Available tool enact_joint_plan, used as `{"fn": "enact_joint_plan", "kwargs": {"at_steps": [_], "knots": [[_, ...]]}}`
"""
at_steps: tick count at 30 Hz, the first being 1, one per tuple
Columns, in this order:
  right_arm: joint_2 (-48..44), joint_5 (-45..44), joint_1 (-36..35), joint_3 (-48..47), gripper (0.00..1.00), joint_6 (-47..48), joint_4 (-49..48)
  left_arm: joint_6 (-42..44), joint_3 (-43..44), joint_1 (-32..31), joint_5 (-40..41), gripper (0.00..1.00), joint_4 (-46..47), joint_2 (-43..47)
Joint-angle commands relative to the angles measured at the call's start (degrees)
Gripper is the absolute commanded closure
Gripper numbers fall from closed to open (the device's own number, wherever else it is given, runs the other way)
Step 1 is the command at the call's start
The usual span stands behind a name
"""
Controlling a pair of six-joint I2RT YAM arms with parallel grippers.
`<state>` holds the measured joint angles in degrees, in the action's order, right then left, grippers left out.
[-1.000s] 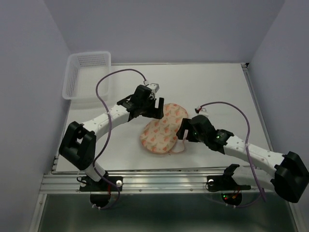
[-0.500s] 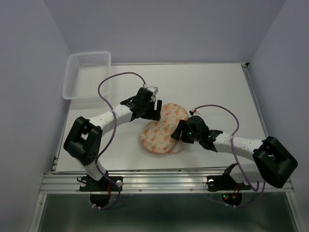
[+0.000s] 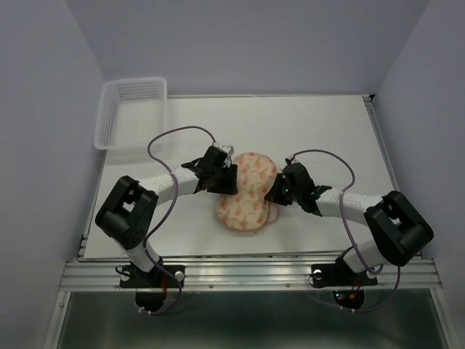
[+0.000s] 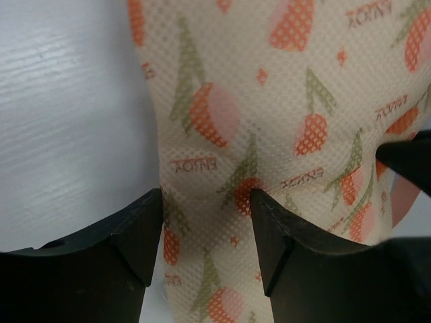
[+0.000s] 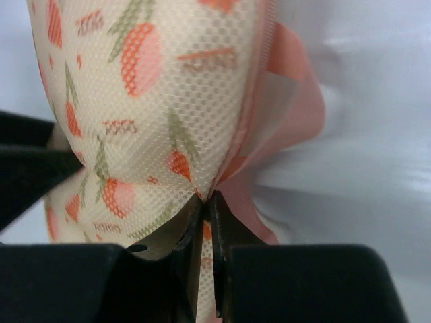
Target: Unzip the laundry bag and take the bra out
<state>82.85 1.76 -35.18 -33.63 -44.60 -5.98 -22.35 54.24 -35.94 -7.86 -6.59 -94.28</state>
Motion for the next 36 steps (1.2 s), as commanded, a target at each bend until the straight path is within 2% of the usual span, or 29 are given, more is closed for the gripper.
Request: {"fn": "enact_joint_plan", "kwargs": {"at_steps": [1, 6, 11, 14, 15, 16, 17, 19, 21, 23, 26, 30, 34, 36], "knots": [[3.35, 3.6, 4.49, -6.35, 0.87, 6.88, -1.77, -3.57, -3.87, -2.28, -4.96, 0.36, 3.33, 4.62], [11.79, 4.39, 6.26, -18.29, 0.87, 16.11, 4.74, -7.88, -7.48, -5.62, -7.7, 0.39, 6.15, 8.41], [20.5, 5.97, 6.26, -33.24, 0.79, 23.85, 10.63, -11.13, -8.36, -9.49, -6.73, 0.38, 6.24, 11.57], [23.76, 5.8, 6.26, -39.73, 0.64, 26.84, 13.43, -12.36, -8.1, -9.85, -4.81, 0.34, 5.01, 15.43], [23.85, 5.63, 6.26, -40.98, 0.54, 27.54, 14.14, -12.19, -7.57, -9.85, -3.67, 0.32, 3.01, 16.05], [22.98, 4.67, 6.26, -42.99, 0.5, 28.85, 15.72, -12.02, -6.0, -9.85, -0.96, 0.28, 1.68, 16.75], [22.1, 3.79, 6.26, -43.54, 0.4, 29.39, 16.52, -11.06, -4.86, -9.85, 0.37, 0.26, -1.29, 17.8], [19.21, 1.59, 6.26, -43.63, 0.29, 30.7, 17.84, -9.56, -2.31, -9.85, 3.19, 0.25, -4.12, 18.6], [12.98, -3.06, 6.26, -40.67, 0.18, 30.8, 18.37, -6.85, 1.47, -9.85, 7.75, 0.24, -7.37, 19.31], [8.06, -7.1, 6.26, -36.71, 0.17, 30.1, 18.37, -4.82, 4.28, -9.85, 13.71, 0.24, -8.35, 19.31], [-2.49, -7.39, 6.26, -26.17, 0.17, 27.12, 18.28, -0.95, 7.54, -9.5, 17.08, 0.25, -8.7, 15.38], [-18.11, -5.11, 6.26, -9.93, 0.18, 20.28, 17.23, -0.33, 12.9, -9.06, 16.74, 0.27, -9.94, 7.63], [-28.06, -2.2, 6.26, 0.19, 0.19, 15.79, 13.81, -0.15, 13.43, -9.06, 14.02, 0.3, -4.05, 3.32], [-30.11, 0.34, 6.26, 2.59, 0.2, 14.72, 12.75, 0.37, 14.84, -9.06, 13.05, 0.29, -3.78, 0.0]]}}
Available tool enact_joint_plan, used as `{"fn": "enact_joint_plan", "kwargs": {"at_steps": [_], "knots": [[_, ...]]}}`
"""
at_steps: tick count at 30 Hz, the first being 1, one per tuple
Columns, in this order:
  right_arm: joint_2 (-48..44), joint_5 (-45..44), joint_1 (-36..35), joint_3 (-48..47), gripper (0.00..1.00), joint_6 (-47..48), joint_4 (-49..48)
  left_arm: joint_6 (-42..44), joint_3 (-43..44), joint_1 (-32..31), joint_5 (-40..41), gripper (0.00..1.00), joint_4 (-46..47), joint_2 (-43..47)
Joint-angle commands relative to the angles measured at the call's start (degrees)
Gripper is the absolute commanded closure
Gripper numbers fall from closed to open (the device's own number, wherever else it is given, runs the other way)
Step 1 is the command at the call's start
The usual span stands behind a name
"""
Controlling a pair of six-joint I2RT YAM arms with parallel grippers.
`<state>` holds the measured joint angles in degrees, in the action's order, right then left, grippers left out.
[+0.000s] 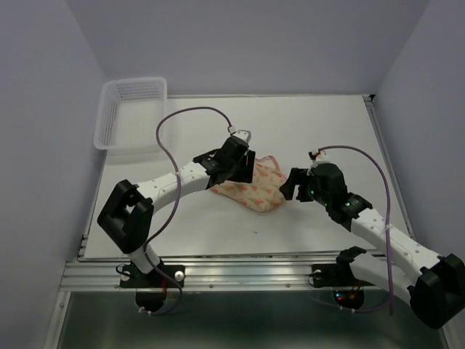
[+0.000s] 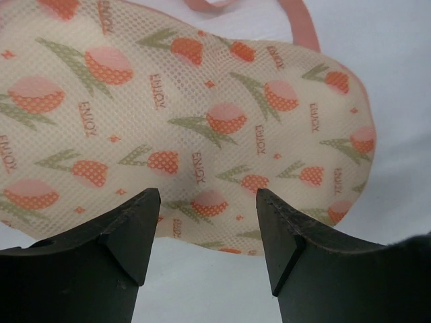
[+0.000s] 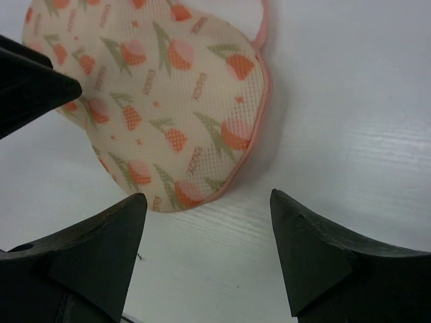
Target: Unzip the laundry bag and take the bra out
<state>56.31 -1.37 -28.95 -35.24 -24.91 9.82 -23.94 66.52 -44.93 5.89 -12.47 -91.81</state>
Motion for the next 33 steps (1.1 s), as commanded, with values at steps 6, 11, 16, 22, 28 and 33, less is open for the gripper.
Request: {"fn": "enact_joint_plan", "kwargs": {"at_steps": [6, 11, 16, 22, 28, 33], "knots": [[-6.66, 5.49, -1.19, 10.28, 0.23, -7.52, -4.99, 1.97, 7.39, 0.01, -1.05, 0.32, 1.48, -11.72], [-4.99, 6.37, -1.72, 11.43, 0.23, -7.09, -6.48, -0.75, 11.17, 0.98, -2.81, 0.32, 1.31, -17.52], [0.53, 7.17, -2.95, 10.64, 0.24, -6.38, -8.94, -5.14, 13.98, 3.7, -5.45, 0.35, 0.78, -22.36], [7.47, 3.57, -4.1, 7.74, 0.28, -4.98, -13.25, -9.89, 16.35, 6.6, -10.54, 0.36, 1.75, -23.94], [13.11, 2.16, -6.73, 3.88, 0.32, -3.13, -15.62, -10.59, 18.38, 7.75, -12.13, 0.36, 0.17, -25.87], [17.15, -2.93, -9.72, 2.73, 0.35, -3.39, -17.91, -11.91, 19.08, 8.54, -13.36, 0.36, 0.6, -26.14]]}}
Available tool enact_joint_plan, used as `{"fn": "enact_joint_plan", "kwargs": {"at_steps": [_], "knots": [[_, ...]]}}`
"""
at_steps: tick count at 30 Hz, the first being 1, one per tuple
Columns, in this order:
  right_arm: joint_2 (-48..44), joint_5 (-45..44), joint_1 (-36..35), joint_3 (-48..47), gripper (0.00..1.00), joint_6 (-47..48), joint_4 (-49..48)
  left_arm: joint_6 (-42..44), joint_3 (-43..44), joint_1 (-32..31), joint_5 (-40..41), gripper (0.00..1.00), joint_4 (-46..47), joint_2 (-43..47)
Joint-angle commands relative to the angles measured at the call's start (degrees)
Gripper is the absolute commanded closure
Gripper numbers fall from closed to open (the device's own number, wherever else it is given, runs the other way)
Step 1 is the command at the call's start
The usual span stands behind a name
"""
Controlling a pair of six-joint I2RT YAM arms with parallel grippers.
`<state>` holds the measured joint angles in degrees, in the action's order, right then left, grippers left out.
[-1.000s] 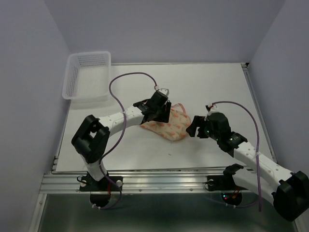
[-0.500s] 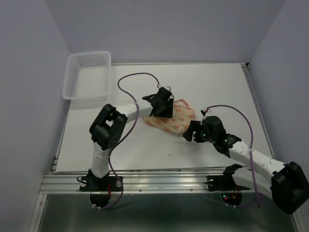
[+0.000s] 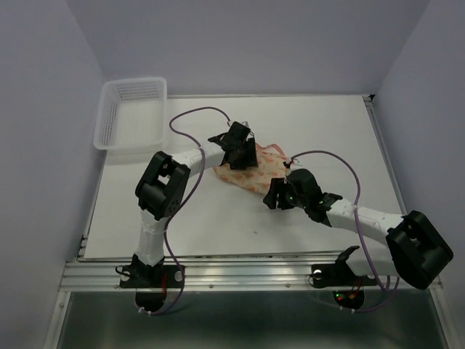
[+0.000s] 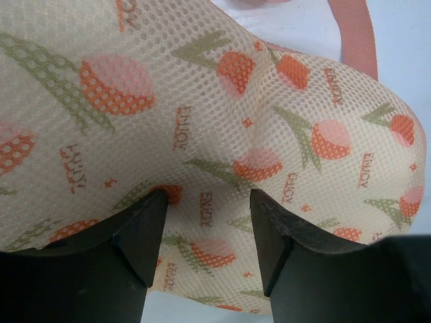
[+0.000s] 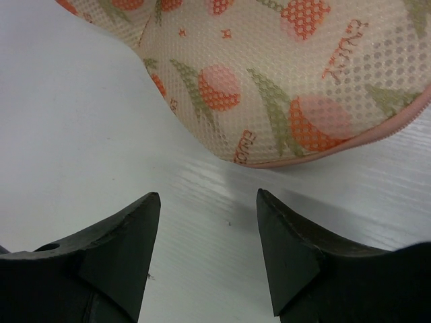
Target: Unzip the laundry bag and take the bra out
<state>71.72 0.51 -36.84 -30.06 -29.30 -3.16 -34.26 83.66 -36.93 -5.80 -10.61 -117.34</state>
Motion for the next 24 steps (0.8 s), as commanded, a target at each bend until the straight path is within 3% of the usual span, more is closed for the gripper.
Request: {"fn": "enact_joint_plan", "kwargs": {"at_steps": [1, 13, 24], "knots": [[2.36, -6.04, -2.62, -3.06, 0.36, 1.0, -5.54, -1.77, 2.21, 0.63, -2.02, 0.36, -1.25, -0.61], [7.29, -15.45, -6.22, -3.25, 0.45, -1.64, -8.44, 1.04, 4.85, 0.63, 0.44, 0.32, -5.56, 5.54], [9.84, -18.7, -7.9, -0.87, 0.5, -2.17, -14.07, 2.53, 0.11, -0.16, -0.43, 0.32, -4.42, 10.12]]}}
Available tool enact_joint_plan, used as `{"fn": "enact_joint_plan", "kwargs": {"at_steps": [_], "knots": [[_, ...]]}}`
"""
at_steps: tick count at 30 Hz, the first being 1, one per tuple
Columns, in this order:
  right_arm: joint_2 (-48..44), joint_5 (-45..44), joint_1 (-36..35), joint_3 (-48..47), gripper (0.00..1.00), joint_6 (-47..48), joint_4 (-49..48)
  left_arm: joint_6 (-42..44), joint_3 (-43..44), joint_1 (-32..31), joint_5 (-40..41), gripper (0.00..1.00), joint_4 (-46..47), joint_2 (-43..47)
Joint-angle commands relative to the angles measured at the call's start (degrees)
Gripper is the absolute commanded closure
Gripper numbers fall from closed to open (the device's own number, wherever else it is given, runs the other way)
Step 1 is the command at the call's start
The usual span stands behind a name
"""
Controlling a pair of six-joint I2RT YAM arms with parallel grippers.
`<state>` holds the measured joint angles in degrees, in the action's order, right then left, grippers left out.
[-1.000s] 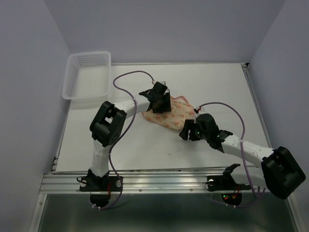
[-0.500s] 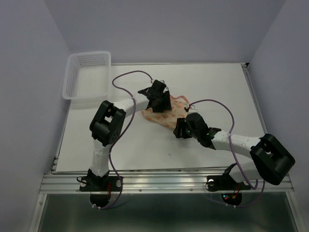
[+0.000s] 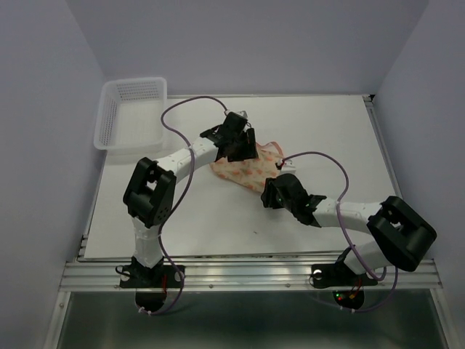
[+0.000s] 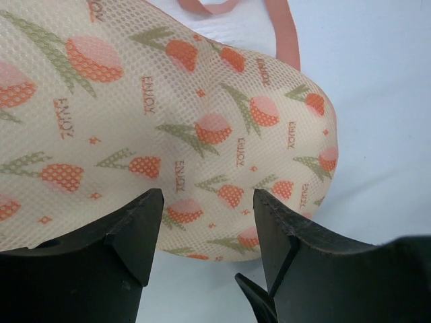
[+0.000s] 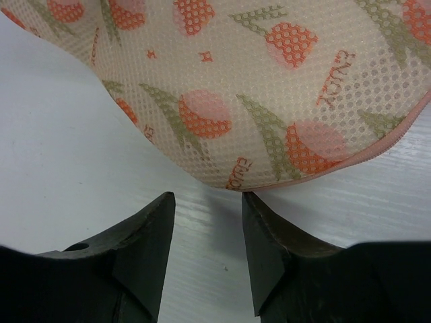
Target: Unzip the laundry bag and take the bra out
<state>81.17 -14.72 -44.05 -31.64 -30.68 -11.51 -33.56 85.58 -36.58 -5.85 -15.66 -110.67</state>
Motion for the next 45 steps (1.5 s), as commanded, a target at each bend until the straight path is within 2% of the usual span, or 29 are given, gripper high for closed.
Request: {"fn": "enact_joint_plan", "kwargs": {"at_steps": [1, 15, 24, 34, 45], "knots": [[0.92, -3.56, -0.68, 0.61, 0.51, -0.7, -5.98, 1.92, -2.08, -0.86, -0.83, 0.32, 0.98, 3.19], [2.86, -6.19, -1.21, 1.14, 0.56, -1.67, -8.79, 1.4, 1.78, -2.53, -2.76, 0.33, 2.83, -5.52], [5.75, -7.95, -1.74, 1.4, 0.61, -1.84, -11.34, 0.69, 1.87, -2.62, -3.38, 0.34, 1.69, -5.87], [6.73, -14.02, -1.74, 1.93, 0.64, -1.93, -12.13, 1.66, 3.36, -2.62, -2.86, 0.34, -0.6, -5.96], [8.57, -15.34, -1.74, 2.81, 0.66, 1.58, -18.81, 2.18, 4.86, -2.62, -2.94, 0.34, -3.15, -6.22]]}}
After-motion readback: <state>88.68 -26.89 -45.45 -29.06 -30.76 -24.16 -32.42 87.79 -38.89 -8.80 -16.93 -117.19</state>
